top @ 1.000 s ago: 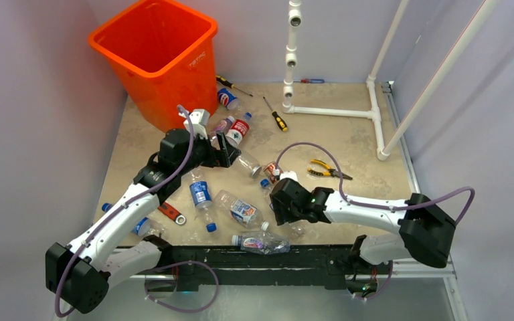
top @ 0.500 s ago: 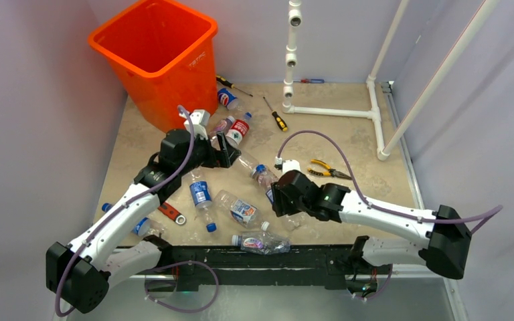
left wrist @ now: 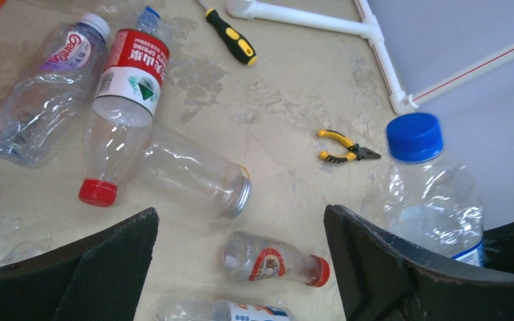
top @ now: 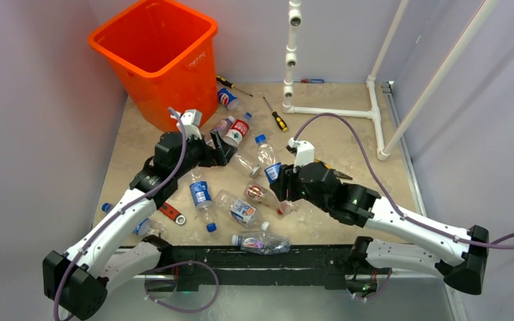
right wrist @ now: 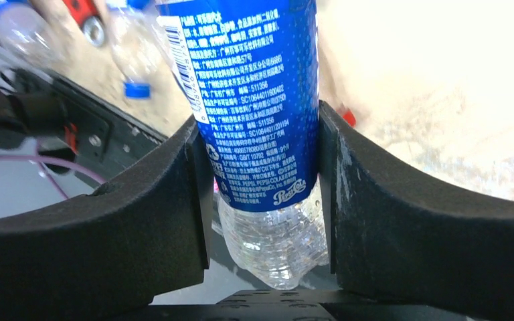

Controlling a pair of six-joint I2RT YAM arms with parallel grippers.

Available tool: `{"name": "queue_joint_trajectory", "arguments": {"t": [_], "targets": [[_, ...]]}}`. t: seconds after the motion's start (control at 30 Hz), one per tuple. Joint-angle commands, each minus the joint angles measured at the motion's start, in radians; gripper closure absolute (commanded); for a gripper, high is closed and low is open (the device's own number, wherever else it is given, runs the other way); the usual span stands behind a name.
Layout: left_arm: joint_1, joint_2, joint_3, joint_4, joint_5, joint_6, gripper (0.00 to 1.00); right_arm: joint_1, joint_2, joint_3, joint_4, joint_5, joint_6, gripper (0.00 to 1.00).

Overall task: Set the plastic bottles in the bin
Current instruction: Pick up the plastic bottle at the center of the board.

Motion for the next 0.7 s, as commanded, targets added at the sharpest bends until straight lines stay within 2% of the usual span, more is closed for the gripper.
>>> {"name": "queue_joint_trajectory", "arguments": {"t": [0.0,0.2,0.37,0.53,0.67], "targets": [[0.013,-0.061,-0.022,0.079,-0.049,-0.042,0.07,0.006,-0.043,-0.004,0.191,0.069,-0.032,0.58],[0.023,-0.077,-0.04,0.126,-0.04,-0.08,0.06,0.006,-0.065,-0.094,0.427,0.097,-0.062,0.58],[0.05,-0.075,-0.087,0.259,0.047,-0.165,0.04,0.006,-0.103,-0.204,0.688,0.048,-0.105,0.58],[0.067,-0.124,-0.154,0.381,0.065,-0.24,0.01,0.006,-0.142,-0.281,0.809,-0.001,-0.133,0.59],[0.071,-0.15,-0.164,0.432,0.09,-0.234,0.01,0.006,-0.166,-0.337,0.892,-0.057,-0.148,0.6]]}}
